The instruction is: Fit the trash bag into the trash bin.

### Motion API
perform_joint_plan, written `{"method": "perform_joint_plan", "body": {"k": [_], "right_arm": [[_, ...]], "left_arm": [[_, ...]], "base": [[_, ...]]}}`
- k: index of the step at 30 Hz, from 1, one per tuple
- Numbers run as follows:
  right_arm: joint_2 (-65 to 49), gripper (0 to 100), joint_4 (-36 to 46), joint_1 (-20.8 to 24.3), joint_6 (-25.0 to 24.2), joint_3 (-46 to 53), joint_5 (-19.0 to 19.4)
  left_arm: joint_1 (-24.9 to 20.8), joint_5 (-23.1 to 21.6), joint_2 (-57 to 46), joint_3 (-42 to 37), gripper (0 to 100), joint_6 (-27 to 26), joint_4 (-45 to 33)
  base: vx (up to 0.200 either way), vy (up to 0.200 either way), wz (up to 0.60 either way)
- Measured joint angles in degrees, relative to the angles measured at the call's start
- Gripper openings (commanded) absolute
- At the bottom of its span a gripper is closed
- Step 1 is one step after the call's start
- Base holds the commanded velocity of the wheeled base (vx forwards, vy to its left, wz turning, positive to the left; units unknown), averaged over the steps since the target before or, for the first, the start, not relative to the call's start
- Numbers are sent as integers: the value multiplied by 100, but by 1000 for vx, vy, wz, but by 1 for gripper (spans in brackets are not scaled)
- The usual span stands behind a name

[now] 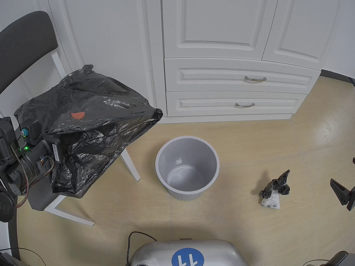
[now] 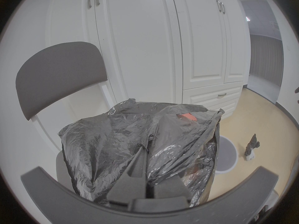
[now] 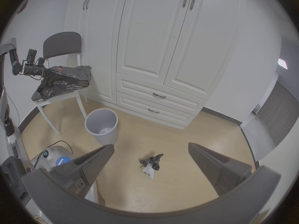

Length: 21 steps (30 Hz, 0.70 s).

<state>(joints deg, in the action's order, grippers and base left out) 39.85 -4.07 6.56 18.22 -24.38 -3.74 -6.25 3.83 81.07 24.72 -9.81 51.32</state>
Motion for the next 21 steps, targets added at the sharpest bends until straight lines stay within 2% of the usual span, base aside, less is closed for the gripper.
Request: {"method": "perform_joint_plan", "body": {"k": [8, 15, 18, 21], "right_arm": [[-91, 100, 9, -9, -22, -84, -9], [-28, 100, 2, 11, -194, -158, 11], [72, 100, -6, 104, -501, -284, 38], [212, 100, -72, 400, -986, -430, 44]], "left_arm": [[-452, 63, 11, 9, 0, 528, 0], [-835, 95, -65, 82, 0, 755, 150], [-1020, 96, -113, 245, 0, 856, 166], [-1226, 99, -146, 460, 0, 939, 156]], "base": [[0, 0, 0], [0, 0, 0], [0, 0, 0], [0, 0, 0]]}}
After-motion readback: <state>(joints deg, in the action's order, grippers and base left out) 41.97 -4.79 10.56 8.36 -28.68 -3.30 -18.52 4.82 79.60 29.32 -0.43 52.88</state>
